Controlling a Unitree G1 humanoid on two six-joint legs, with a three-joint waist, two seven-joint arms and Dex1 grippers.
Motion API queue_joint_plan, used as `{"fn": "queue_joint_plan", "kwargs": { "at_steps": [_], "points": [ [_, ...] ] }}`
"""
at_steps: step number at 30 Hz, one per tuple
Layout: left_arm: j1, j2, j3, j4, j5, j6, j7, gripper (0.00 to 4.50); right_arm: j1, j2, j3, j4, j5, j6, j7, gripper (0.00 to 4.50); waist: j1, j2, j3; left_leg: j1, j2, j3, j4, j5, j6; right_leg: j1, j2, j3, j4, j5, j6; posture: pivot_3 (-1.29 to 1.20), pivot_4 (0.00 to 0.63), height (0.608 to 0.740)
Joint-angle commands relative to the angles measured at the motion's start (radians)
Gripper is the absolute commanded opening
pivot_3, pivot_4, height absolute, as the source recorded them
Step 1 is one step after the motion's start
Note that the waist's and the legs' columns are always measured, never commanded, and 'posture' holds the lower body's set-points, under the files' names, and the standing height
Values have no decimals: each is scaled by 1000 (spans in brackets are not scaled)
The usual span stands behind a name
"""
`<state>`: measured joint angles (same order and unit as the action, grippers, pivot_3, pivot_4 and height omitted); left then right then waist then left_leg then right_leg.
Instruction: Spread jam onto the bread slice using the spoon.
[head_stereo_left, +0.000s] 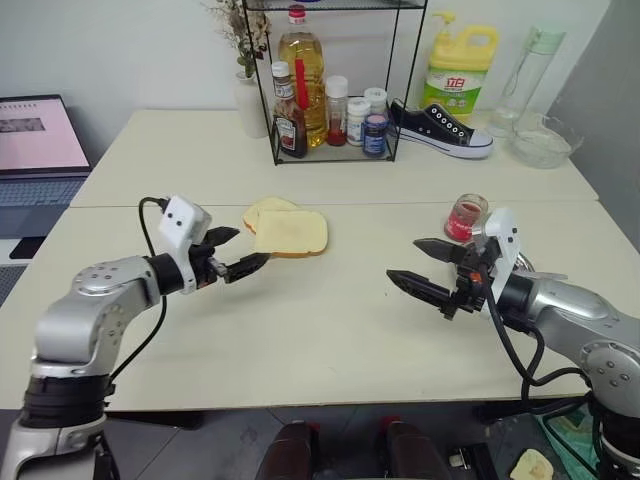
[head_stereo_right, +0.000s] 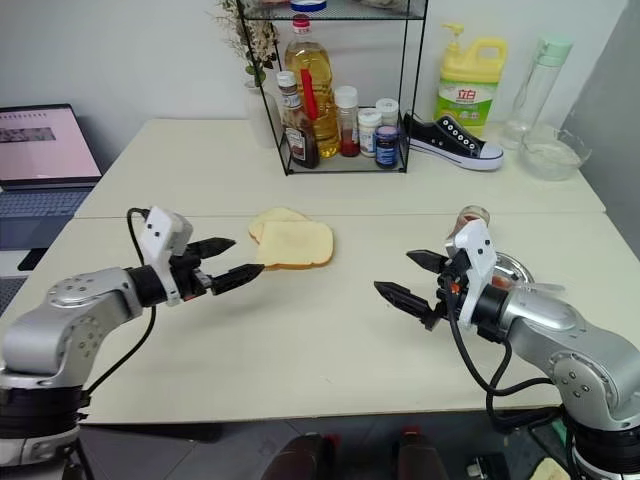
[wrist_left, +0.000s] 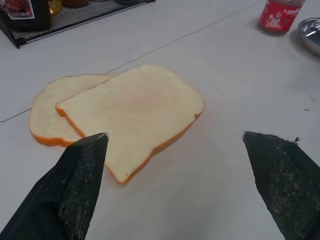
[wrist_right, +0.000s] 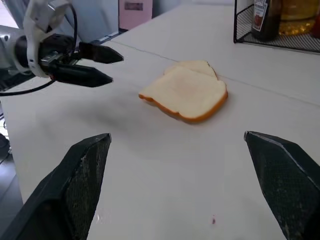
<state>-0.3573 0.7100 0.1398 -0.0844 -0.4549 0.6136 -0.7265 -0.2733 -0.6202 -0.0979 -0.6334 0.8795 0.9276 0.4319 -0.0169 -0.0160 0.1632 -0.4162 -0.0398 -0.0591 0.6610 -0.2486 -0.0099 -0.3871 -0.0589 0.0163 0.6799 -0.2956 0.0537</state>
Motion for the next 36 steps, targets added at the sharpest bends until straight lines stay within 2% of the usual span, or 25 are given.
{"fn": "queue_joint_plan", "kwargs": {
  "at_steps": [1, 7, 11, 16, 22, 23, 26, 36],
  "points": [
    [-35, -34, -4, 71, 63, -80, 52, 4500, 3, 14, 33, -33, -26, -30, -1, 4479, 0, 0, 0, 0, 0, 0, 0, 0, 0, 0, 0, 0, 0, 0, 0, 0, 150, 740],
    [-79, -111, 1, 234, 76, -116, 67, 4500, -28, 60, 71, -46, -26, -20, -30, 4479, 0, 0, 0, 0, 0, 0, 0, 0, 0, -1, 0, 0, 1, 0, 0, 0, 150, 740],
    [-171, -226, 38, 409, 28, -88, 91, 4500, -45, 79, 73, -45, -25, -13, -51, 4479, 12, -1, -1, 0, 0, 0, 1, 0, 0, 0, 1, -2, 1, 0, 0, 0, 150, 740],
    [-208, -247, 61, 546, 24, -96, 74, 4500, -58, 73, 69, -64, -10, 9, -60, 4479, 8, -2, -1, 0, 0, 0, 1, 0, 0, -1, 2, -2, 2, 0, 0, 0, 150, 740],
    [-211, -259, 79, 553, -13, -62, 28, 4500, -76, 82, 52, -78, 25, 32, -94, 4479, 7, -2, -1, 0, 0, 0, 1, 0, 0, -1, 2, -2, 2, 0, 0, 0, 150, 740],
    [-212, -261, 84, 553, -18, -60, 27, 4129, -78, 81, 50, -79, 31, 33, -100, 4500, 7, -2, -1, 0, 0, 0, 1, 0, 0, -1, 2, -2, 2, 0, 0, 0, 150, 740],
    [-202, -258, 86, 538, -26, -49, 16, 3390, -71, 75, 44, -85, 43, 36, -109, 4500, 8, -2, -1, 0, 0, 0, 1, 0, 0, -1, 2, -2, 2, 0, 0, 0, 150, 740],
    [-199, -265, 80, 540, -10, -67, 23, 152, -66, 70, 68, -97, 69, 31, -88, 4500, 8, -2, -1, 0, 0, 0, 1, 0, 0, -1, 1, -1, 2, 0, 0, 0, 150, 740]
  ]
}}
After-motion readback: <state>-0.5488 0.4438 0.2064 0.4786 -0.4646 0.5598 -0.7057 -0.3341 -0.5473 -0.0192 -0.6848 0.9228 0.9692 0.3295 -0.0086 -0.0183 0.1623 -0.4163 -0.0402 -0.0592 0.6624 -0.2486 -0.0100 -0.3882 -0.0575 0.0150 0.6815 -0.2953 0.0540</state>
